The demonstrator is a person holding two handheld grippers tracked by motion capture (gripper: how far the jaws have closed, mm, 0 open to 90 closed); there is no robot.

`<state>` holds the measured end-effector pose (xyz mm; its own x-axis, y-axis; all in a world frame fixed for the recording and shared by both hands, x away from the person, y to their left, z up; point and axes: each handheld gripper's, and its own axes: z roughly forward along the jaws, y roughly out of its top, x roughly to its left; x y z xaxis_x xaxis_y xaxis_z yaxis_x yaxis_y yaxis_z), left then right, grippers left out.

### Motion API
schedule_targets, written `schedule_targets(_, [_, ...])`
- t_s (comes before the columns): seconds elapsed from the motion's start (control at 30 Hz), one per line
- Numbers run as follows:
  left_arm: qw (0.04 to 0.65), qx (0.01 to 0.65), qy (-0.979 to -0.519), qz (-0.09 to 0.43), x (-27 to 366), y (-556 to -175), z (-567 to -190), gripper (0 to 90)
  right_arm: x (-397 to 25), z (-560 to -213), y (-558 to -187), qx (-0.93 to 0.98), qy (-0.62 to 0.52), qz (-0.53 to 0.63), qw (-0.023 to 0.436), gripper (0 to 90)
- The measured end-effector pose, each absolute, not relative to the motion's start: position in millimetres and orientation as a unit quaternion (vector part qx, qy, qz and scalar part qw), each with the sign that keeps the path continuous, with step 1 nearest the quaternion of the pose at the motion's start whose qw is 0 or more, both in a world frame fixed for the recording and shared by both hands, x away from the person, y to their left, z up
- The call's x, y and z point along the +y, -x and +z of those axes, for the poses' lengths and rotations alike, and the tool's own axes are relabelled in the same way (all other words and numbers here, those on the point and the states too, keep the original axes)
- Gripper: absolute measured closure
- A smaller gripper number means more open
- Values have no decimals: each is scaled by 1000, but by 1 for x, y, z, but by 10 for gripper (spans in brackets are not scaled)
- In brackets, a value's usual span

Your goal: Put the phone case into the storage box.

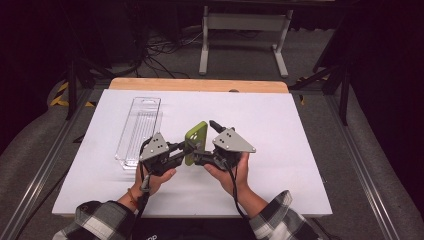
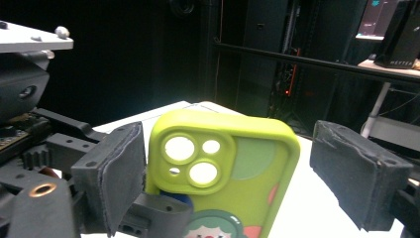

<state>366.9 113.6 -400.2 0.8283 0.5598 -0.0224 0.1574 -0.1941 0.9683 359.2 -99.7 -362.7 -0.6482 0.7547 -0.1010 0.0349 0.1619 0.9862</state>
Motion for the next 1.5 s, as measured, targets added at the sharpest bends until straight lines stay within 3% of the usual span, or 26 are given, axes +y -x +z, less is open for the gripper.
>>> schedule_targets(0.3, [581,230,-760,179,117,-366,-401,776,-104,-360,-357,707,-260,567,334,145])
schedule_targets(1.5, [578,218,-760,200,140,-364,-394,777,-115,-376,-346,742,-201,529,359,111])
